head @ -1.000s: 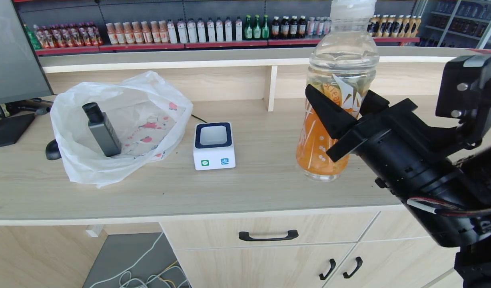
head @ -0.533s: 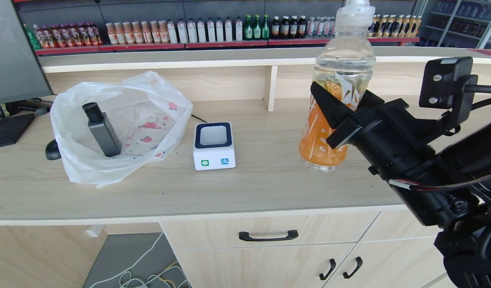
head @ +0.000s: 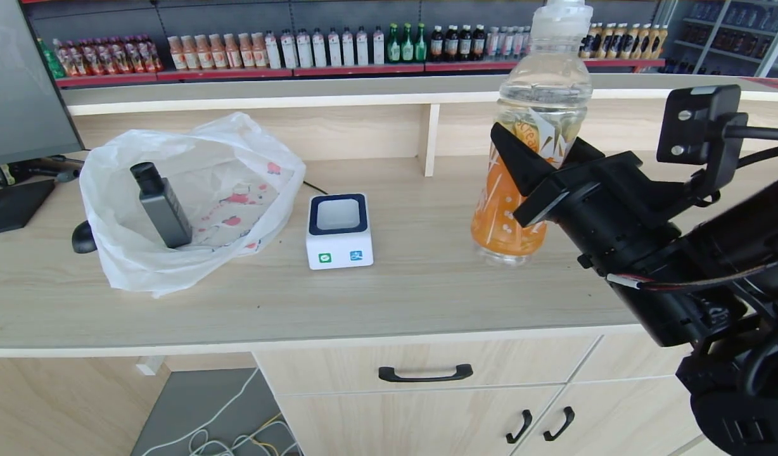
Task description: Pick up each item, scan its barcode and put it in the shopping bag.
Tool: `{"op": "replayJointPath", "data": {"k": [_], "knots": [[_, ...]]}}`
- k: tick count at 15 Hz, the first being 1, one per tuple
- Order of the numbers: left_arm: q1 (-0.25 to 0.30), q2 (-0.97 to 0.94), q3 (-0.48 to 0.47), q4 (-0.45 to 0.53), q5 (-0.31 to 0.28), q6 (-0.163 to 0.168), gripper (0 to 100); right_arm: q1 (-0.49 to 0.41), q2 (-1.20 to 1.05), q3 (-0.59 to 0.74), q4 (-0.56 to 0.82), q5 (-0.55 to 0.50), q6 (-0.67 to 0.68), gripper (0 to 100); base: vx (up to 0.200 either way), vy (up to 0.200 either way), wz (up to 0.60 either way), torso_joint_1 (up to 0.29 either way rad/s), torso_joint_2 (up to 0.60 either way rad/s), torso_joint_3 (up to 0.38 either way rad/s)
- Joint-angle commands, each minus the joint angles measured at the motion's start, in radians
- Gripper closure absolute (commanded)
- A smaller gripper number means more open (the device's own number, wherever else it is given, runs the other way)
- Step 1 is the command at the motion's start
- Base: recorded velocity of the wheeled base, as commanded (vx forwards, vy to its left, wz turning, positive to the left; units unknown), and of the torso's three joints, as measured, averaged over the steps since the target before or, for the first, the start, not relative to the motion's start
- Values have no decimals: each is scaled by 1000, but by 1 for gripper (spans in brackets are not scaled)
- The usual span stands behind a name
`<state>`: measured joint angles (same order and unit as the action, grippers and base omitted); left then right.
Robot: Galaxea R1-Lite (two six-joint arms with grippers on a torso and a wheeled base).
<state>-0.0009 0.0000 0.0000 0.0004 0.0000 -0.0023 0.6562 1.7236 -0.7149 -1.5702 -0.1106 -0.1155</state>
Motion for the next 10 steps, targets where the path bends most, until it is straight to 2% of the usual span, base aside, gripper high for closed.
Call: {"op": "replayJointPath", "data": {"k": [1,10], "knots": [[1,0,0,0,0,-1,0,0,1,-1,-1,0,-1,100,0,200,0,2,2,7],[1,0,0,0,0,-2,0,-3,-6,-5,-1,0,8,100,0,200,0,1,2,1]]}}
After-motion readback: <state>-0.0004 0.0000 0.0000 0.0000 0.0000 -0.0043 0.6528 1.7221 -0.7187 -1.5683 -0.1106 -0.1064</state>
